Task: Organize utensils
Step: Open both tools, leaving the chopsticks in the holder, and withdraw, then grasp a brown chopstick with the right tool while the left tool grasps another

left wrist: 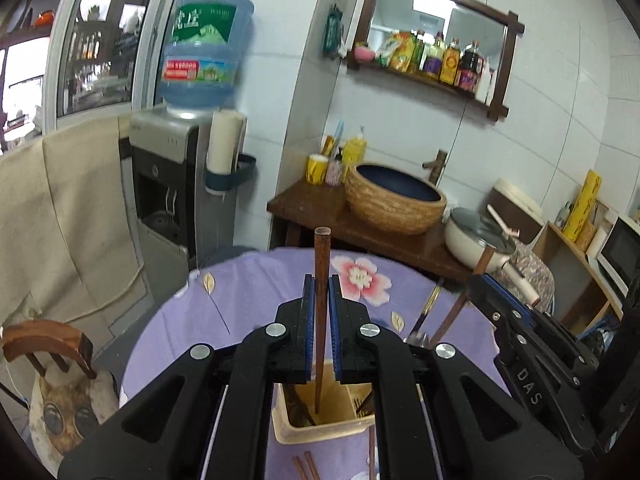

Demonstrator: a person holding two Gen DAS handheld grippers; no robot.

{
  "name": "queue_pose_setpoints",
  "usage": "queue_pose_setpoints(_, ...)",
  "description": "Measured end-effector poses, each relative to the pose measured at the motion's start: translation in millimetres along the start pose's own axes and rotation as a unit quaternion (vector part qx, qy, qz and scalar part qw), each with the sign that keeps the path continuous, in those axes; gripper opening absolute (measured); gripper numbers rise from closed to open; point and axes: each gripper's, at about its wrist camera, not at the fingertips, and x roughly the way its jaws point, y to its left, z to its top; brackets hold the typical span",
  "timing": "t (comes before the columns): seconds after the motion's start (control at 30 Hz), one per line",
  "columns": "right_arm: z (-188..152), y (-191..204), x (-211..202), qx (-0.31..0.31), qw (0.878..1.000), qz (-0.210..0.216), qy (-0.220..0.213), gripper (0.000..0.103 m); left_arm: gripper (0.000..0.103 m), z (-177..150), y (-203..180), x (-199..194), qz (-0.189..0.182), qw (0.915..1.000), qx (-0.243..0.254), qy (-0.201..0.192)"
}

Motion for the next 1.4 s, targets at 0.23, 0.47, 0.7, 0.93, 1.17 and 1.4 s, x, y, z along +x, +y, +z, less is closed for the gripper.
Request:
queue_pose_setpoints(0.23, -22.8, -10.9, 17.1, 0.016, 0.999, -0.012, 0.026, 0.007, 0.007, -43.1, 6.5, 34.4, 0.007, 0.9991, -0.002, 0.043)
queue_pose_setpoints(0.47, -27.0, -13.5, 14.8, 0.015, 1.0, -0.007, 0.023, 0.01, 0.007, -55.8, 4.5, 37.6, 0.002, 0.9989, 0.006, 0.047)
queue_pose_setpoints(0.7, -39.2, -16.7, -21.5, 0.004, 1.0, -0.008, -0.007, 0.034, 0.066, -70.1, 2.7, 0.1, -0.003, 0.9996, 0.024, 0.013)
queue_pose_setpoints(0.93, -87.7, -30.5, -48.2, 0.011, 0.999, -0.014, 0.04, 0.045, 0.073, -122.4, 25.2, -26.2, 0.012, 0.9995, 0.008, 0.028)
queue_pose_setpoints(1.17, -167.3, -40.5, -29.0, 0.021, 0.986, -0.046, 0.159, 0.046, 0.073, -201.4, 49.5, -0.7, 0.058, 0.9915, -0.015, 0.115)
queue_pose_setpoints(1.4, -207.8, -33.1, -5.6, 0.038, 0.974, -0.055, 0.217, 0.046, 0.073, -248.0, 64.1, 16.7, 0.081, 0.9811, -0.036, 0.172)
